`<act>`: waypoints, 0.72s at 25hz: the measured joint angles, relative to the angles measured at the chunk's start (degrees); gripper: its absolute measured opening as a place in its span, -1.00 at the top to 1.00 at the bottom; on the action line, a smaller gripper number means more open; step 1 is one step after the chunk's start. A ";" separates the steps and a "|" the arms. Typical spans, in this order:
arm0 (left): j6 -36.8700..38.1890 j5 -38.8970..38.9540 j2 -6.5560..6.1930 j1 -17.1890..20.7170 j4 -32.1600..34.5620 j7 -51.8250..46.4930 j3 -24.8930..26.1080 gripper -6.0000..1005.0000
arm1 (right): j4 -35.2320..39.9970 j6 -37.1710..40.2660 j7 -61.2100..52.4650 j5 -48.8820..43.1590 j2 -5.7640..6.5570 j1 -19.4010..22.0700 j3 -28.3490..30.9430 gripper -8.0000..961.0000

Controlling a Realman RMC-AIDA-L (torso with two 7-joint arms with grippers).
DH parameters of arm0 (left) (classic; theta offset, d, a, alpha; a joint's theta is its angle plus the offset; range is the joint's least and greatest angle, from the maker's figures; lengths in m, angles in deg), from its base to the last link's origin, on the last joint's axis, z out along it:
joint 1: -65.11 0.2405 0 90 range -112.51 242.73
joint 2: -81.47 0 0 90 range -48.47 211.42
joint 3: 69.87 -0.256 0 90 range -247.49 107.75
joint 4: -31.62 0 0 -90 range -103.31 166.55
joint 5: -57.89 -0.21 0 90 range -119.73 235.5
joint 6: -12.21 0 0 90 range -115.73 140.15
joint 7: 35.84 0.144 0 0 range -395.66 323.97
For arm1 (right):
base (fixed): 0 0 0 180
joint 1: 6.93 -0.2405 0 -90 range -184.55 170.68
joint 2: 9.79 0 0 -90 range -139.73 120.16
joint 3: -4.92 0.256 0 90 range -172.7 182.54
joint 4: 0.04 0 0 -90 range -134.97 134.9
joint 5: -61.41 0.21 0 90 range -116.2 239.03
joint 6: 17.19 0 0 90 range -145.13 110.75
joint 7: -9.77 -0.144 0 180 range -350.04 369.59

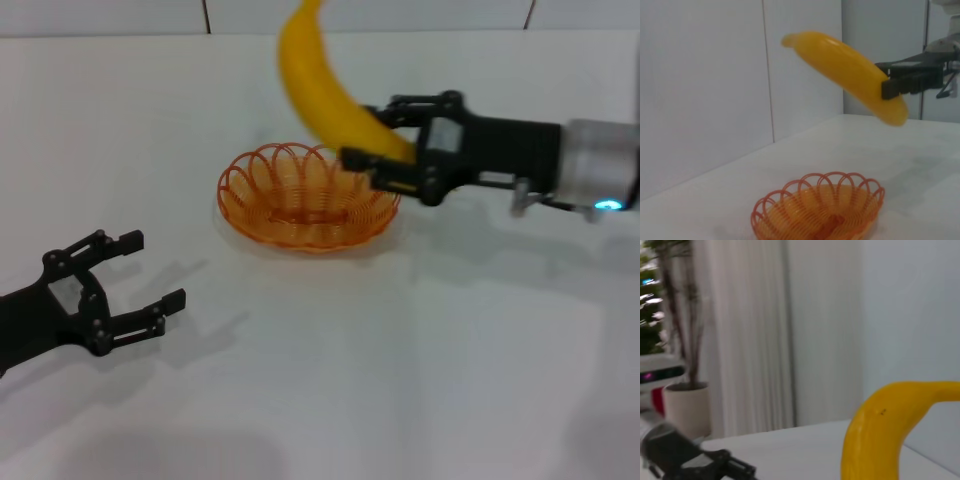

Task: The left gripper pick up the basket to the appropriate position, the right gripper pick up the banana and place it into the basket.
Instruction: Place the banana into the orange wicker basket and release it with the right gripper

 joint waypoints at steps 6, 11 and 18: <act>0.01 0.05 -0.09 -3.05 -3.08 0.69 -0.04 -0.78 | -4.48 -10.36 2.08 1.30 -0.51 -4.42 -8.74 -0.17; 0.00 0.05 -0.06 -3.75 -3.77 0.76 -0.38 -0.78 | -6.23 -18.29 0.38 1.48 -0.88 -6.85 -14.41 -0.20; -0.08 0.04 -0.02 -3.91 -4.03 0.88 -0.44 -0.78 | -6.07 -20.88 -5.12 5.57 -0.68 -7.14 -18.66 -0.24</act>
